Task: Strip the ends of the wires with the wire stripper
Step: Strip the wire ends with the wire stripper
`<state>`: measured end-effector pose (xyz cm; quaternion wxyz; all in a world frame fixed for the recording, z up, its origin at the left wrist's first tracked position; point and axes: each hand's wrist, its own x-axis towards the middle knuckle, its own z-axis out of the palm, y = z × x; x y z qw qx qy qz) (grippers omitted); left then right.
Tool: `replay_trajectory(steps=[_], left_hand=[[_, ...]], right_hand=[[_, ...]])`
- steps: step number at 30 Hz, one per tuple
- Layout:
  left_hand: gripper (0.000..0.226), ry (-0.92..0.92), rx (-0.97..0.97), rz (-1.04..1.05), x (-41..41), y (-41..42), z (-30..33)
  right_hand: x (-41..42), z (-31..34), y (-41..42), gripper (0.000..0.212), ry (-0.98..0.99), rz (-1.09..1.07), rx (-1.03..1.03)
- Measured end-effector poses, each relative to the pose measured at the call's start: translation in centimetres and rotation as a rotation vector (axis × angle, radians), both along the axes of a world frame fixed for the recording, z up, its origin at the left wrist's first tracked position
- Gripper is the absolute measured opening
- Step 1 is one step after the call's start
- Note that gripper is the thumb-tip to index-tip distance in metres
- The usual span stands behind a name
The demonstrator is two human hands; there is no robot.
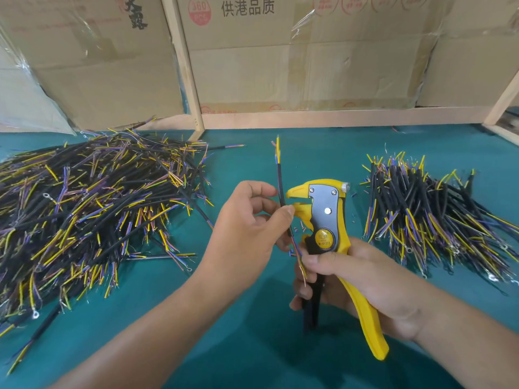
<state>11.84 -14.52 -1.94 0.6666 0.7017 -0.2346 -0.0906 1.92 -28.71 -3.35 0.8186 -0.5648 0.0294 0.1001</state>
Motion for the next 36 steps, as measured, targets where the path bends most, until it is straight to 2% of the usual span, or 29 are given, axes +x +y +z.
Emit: replay_trajectory(steps=[3,6,8,10,12,14,16,18,22,25,33,36], left_hand=[[0.025,0.058,-0.008,0.002,0.3,0.2,0.1],[0.042,0.057,0.056,0.051,0.5,0.2,0.0],[0.066,-0.126,0.281,0.134,0.5,0.4,-0.3],[0.078,-0.43,0.516,0.19,0.6,0.8,-0.4],[0.054,-0.623,0.55,0.101,0.8,1.0,0.0],[0.022,-0.693,0.519,-0.068,0.8,1.0,0.5],[0.015,-0.724,0.5,-0.196,0.8,1.1,0.5],[0.018,-0.679,0.464,-0.29,1.1,1.4,0.5],[0.018,-0.479,0.352,-0.421,1.3,1.7,0.7],[0.018,-0.492,0.279,-0.439,1.0,1.5,0.6],[0.031,-0.265,0.095,-0.48,0.2,1.0,-0.1],[0.026,-0.185,0.076,-0.516,0.2,1.2,-0.2]], right_hand=[[0.2,-0.2,0.1,0.007,0.044,-0.033,0.05],[0.3,-0.2,0.0,0.004,0.051,-0.074,0.079],[0.4,-0.3,-0.2,0.005,0.025,-0.087,0.058],[0.4,-0.3,-0.2,0.006,0.006,-0.092,0.034],[0.4,-0.4,-0.1,0.006,-0.001,-0.095,0.025],[0.4,-0.3,-0.2,0.006,-0.012,-0.098,0.008],[0.4,-0.3,-0.4,0.012,-0.017,-0.102,0.002],[0.4,-0.2,-0.5,0.015,-0.021,-0.103,0.009],[0.5,-0.1,-0.6,0.012,-0.028,-0.106,0.009],[0.6,-0.1,-0.7,0.013,-0.043,-0.085,-0.001],[0.3,-0.2,-0.5,0.005,-0.089,-0.034,0.008],[0.3,-0.3,-0.5,0.012,-0.098,-0.033,-0.006]])
